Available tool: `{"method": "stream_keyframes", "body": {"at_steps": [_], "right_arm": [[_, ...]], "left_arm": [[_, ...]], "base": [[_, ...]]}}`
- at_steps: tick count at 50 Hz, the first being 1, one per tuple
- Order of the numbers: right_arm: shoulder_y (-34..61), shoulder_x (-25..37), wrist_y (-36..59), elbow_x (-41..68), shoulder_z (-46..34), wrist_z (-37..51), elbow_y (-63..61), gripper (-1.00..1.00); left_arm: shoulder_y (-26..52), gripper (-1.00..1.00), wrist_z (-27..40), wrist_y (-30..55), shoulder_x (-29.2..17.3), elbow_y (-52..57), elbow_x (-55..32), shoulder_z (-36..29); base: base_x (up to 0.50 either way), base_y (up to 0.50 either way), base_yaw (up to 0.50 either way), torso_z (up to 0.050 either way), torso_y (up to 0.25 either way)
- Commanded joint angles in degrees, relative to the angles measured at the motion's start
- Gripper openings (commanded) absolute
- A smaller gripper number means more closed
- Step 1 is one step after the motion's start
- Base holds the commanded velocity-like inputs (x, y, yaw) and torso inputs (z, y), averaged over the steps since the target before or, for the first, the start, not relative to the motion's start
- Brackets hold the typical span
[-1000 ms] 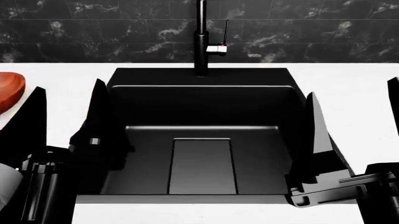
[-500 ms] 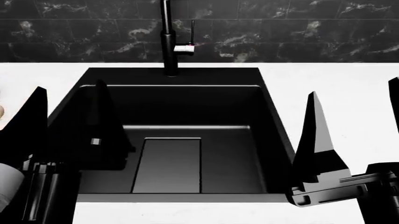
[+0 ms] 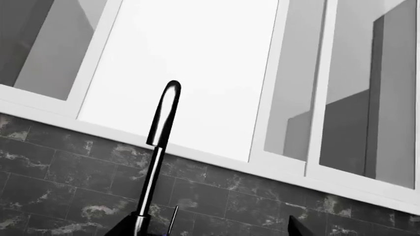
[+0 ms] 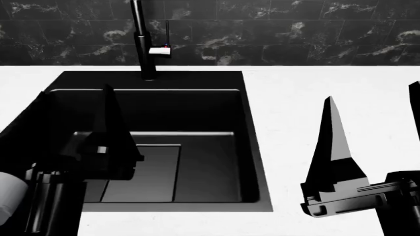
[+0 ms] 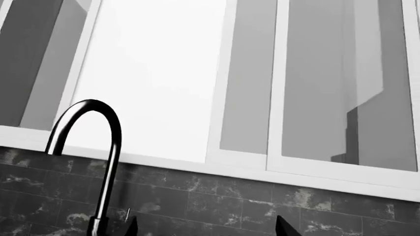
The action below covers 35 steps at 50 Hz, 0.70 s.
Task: Place the eggs and milk next to the bowl.
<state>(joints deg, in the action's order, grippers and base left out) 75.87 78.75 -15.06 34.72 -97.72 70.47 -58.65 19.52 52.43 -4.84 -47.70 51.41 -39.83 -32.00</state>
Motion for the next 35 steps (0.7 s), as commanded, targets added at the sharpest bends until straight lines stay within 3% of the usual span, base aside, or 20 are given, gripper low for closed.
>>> {"method": "stream_keyframes", "body": {"at_steps": [1, 35], "right_arm": [[0.0, 0.0, -0.3, 0.0, -0.2, -0.1, 0.4, 1.00], [0.5, -0.5, -0.7, 0.1, -0.9, -0.1, 0.9, 1.00]], "left_arm": [[0.1, 1.00, -0.2, 0.1, 0.2, -0.3, 0.1, -0.3], [0.2, 1.00, 0.0, -0.3, -0.1, -0.2, -0.3, -0.1]], "base": [[-0.01, -0.32, 0.00, 0.000, 0.000], [-0.01, -0.32, 0.00, 0.000, 0.000]]}}
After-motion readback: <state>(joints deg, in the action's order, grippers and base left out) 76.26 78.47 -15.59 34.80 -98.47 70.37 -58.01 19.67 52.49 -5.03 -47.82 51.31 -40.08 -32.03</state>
